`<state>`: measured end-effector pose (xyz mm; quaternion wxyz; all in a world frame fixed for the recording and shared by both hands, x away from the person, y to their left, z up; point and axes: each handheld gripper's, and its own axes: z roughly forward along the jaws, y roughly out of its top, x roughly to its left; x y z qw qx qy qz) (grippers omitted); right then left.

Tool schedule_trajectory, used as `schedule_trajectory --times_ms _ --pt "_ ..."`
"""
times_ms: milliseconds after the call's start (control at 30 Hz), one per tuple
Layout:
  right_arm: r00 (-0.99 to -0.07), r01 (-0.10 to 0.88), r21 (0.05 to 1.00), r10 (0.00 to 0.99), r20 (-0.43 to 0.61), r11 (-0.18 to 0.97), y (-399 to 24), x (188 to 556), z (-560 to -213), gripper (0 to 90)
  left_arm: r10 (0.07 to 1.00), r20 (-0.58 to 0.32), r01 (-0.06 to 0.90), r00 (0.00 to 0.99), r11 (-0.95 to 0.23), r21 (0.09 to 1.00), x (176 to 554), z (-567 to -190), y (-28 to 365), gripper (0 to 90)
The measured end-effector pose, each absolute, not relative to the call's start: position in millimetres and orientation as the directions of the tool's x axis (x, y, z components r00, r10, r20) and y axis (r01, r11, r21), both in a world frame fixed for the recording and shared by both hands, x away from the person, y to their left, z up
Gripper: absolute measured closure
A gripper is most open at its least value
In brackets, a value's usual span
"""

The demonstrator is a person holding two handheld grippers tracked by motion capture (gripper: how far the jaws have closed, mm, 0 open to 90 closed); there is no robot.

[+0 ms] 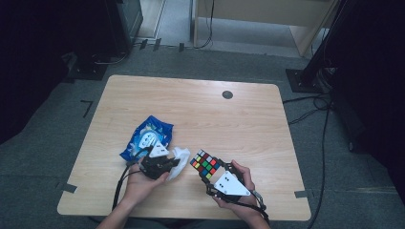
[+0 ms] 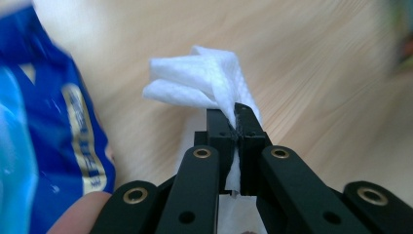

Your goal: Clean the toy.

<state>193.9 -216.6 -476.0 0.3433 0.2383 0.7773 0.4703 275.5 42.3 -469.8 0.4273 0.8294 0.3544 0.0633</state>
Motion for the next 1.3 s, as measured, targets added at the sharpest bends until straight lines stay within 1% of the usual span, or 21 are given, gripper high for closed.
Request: schedule_trajectory --times_ms 33,67,133,167,200,267,300,433,467,500,567,600,633,700,833,900,1033,1067,1133,1233,1300 --pt "-0.651 0.050 0.894 0.693 -0.309 0.446 -215.7 193.5 -476.3 34.6 0.609 -0.247 0.517 0.753 -0.316 0.796 272.2 -456.2 47.7 89.3" --pt "-0.655 0.048 0.892 0.688 -0.312 0.450 -214.4 193.4 -476.8 34.6 0.609 -0.247 0.517 0.753 -0.316 0.796 272.2 -456.2 47.7 89.3" --pt "-0.663 0.046 0.890 0.680 -0.312 0.453 -211.1 192.8 -477.6 34.6 0.559 -0.282 0.484 0.780 -0.252 0.838 264.0 -438.2 49.9 89.3" --pt "-0.670 0.043 0.890 0.674 -0.310 0.453 -209.2 192.3 -477.6 34.6 0.559 -0.282 0.484 0.780 -0.252 0.838 264.0 -438.2 49.9 89.2" --pt "-0.675 0.039 0.890 0.669 -0.311 0.454 -207.2 191.4 -477.3 34.6 0.521 -0.311 0.482 0.795 -0.230 0.846 259.9 -432.4 47.3 89.2" --pt "-0.688 0.028 0.890 0.655 -0.313 0.456 -202.7 189.4 -476.3 34.6 0.482 -0.336 0.483 0.809 -0.221 0.847 256.6 -429.7 43.8 89.2" --pt "-0.688 0.028 0.890 0.655 -0.313 0.456 -202.7 189.4 -476.3 34.6 0.482 -0.336 0.483 0.809 -0.221 0.847 256.6 -429.7 43.8 89.2" --pt "-0.694 0.016 0.879 0.638 -0.333 0.477 -194.8 186.9 -476.8 34.7 0.417 -0.371 0.483 0.830 -0.206 0.851 249.5 -424.1 37.5 89.2" --pt "-0.694 0.016 0.879 0.638 -0.333 0.477 -194.8 186.9 -476.8 34.7 0.417 -0.371 0.483 0.830 -0.206 0.851 249.5 -424.1 37.5 89.2" --pt "-0.695 0.016 0.879 0.637 -0.334 0.477 -194.6 187.1 -477.6 34.7 0.383 -0.391 0.488 0.837 -0.198 0.850 247.8 -421.7 37.0 89.2" --pt "-0.692 0.020 0.878 0.641 -0.333 0.478 -194.4 187.8 -478.4 34.6 0.333 -0.396 0.473 0.856 -0.191 0.860 244.5 -417.6 35.4 89.1" --pt "-0.692 0.017 0.879 0.640 -0.333 0.476 -193.9 188.0 -477.8 34.6 0.339 -0.352 0.435 0.872 -0.210 0.876 239.2 -412.5 31.7 88.9" --pt "-0.692 0.017 0.879 0.640 -0.333 0.476 -193.9 188.0 -477.8 34.6 0.339 -0.352 0.435 0.872 -0.210 0.876 239.2 -412.5 31.7 88.9" --pt "-0.691 0.013 0.880 0.640 -0.335 0.475 -193.3 187.2 -476.8 34.6 0.362 -0.322 0.417 0.875 -0.226 0.880 237.9 -411.7 30.3 88.8" --pt "-0.688 -0.005 0.874 0.633 -0.355 0.485 -192.5 184.2 -474.8 34.7 0.366 -0.387 0.475 0.846 -0.189 0.859 247.7 -419.1 38.9 88.7" --pt "-0.687 -0.008 0.875 0.633 -0.356 0.484 -193.0 183.1 -474.6 34.7 0.415 -0.367 0.476 0.832 -0.196 0.857 251.5 -421.8 42.3 88.7" --pt "-0.687 -0.025 0.880 0.631 -0.360 0.474 -192.6 180.1 -469.8 34.7 0.470 -0.369 0.509 0.802 -0.214 0.834 259.0 -431.4 45.9 88.7" --pt "-0.689 -0.027 0.880 0.628 -0.361 0.475 -192.5 179.7 -469.4 34.7 0.468 -0.382 0.521 0.797 -0.212 0.827 260.1 -432.7 46.4 88.7" --pt "-0.692 -0.027 0.877 0.624 -0.362 0.479 -191.9 179.8 -470.8 34.7 0.470 -0.377 0.518 0.798 -0.218 0.827 258.8 -431.7 45.3 88.7" --pt "-0.691 -0.014 0.872 0.625 -0.362 0.489 -191.0 181.5 -473.0 34.6 0.441 -0.363 0.489 0.821 -0.214 0.845 251.1 -424.5 40.4 88.7" --pt "-0.691 -0.010 0.872 0.626 -0.360 0.490 -191.1 182.5 -474.7 34.6 0.427 -0.337 0.459 0.839 -0.223 0.860 246.2 -419.2 37.6 88.7"
